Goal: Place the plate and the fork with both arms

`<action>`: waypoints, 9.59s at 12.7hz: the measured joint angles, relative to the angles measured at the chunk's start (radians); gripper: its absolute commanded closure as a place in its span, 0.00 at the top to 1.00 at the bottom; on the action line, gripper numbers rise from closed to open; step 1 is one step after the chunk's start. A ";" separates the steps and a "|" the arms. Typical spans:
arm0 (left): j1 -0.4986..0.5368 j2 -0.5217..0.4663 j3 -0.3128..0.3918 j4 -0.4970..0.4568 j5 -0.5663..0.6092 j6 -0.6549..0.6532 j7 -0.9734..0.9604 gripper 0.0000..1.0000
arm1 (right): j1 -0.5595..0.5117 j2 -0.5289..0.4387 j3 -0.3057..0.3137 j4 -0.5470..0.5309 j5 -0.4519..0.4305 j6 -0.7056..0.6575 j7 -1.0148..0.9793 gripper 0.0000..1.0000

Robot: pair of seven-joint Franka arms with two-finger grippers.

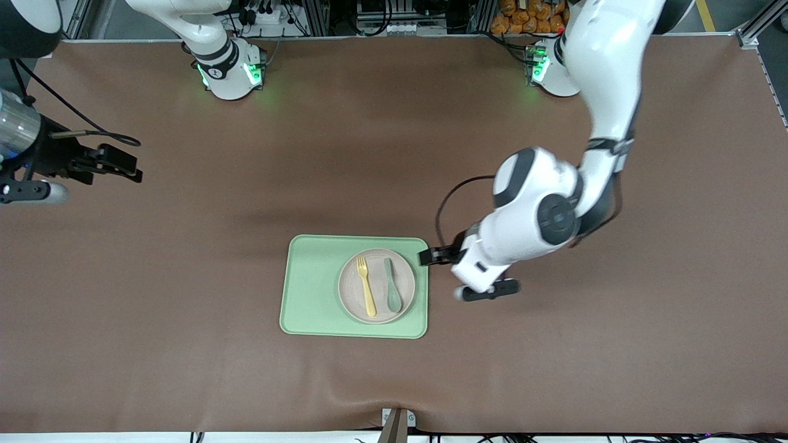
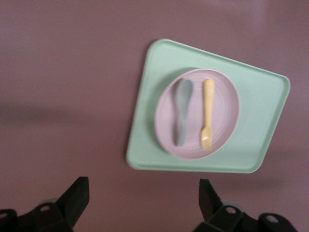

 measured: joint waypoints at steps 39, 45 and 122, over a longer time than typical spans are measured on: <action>0.266 -0.627 -0.002 -0.312 0.301 -0.380 0.193 1.00 | 0.547 0.920 -0.006 0.416 -0.165 0.670 0.300 0.50; 0.293 -0.640 0.000 -0.313 0.301 -0.420 0.303 1.00 | 0.552 0.926 -0.006 0.417 -0.165 0.679 0.300 0.46; 0.378 -0.692 -0.072 -0.401 0.301 -0.367 0.393 1.00 | -0.044 -0.069 -0.035 0.035 -0.040 0.004 0.091 1.00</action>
